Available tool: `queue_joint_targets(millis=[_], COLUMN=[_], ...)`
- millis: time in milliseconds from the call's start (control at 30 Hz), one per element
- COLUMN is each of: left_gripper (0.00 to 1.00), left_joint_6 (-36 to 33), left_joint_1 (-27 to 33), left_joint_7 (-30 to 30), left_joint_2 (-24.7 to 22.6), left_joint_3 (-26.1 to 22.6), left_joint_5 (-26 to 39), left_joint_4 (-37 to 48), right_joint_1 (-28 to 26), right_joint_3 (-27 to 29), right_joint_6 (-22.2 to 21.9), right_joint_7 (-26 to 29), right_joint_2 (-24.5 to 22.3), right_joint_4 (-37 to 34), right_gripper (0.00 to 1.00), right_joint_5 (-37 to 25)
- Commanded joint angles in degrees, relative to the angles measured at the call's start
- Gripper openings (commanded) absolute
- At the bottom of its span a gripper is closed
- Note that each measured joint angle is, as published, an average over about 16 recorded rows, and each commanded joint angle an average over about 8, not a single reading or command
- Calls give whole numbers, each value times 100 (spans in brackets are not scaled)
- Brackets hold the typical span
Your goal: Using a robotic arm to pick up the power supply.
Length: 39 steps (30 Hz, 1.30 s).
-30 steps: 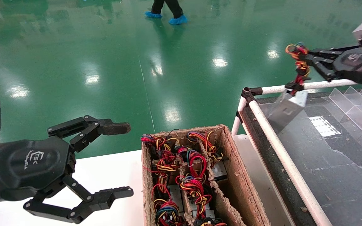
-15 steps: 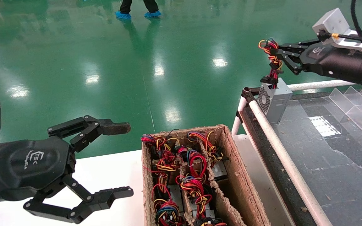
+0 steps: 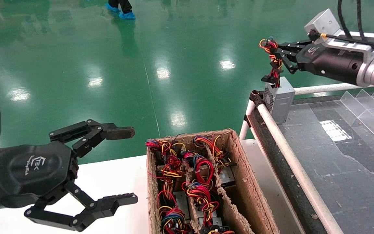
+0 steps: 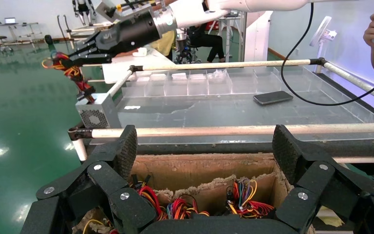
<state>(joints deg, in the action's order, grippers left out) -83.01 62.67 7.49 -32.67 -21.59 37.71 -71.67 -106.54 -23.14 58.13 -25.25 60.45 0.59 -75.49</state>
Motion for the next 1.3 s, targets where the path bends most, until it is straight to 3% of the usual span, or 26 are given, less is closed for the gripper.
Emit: queue_joint_targets(millis=[33,133,367,400,1300], left_gripper=[100,100,100,100,100], left_joint_6=[0,0,0,0,0], left_joint_1=[0,0,0,0,0], left_joint_7=[0,0,0,0,0], left_joint_2=[0,0,0,0,0], left_joint_3=[0,0,0,0,-1], left_joint_5=[0,0,0,0,-1], left_joint_4=[0,0,0,0,0], right_joint_1=[25,53,72,72,-12], right_joint_3=[-4,3,13,12,-208], right_joint_6=[-64,-121,-224,-237,-310], right_joint_7=[-28,-74,-96,-95,53], right_joint_2=[30,41,76,79,87], right_joint_4=[-16,-19,-47,-50,-136], right_gripper=[0,4,92,100,100], right_joint_5=[-6,4,17,16,-300])
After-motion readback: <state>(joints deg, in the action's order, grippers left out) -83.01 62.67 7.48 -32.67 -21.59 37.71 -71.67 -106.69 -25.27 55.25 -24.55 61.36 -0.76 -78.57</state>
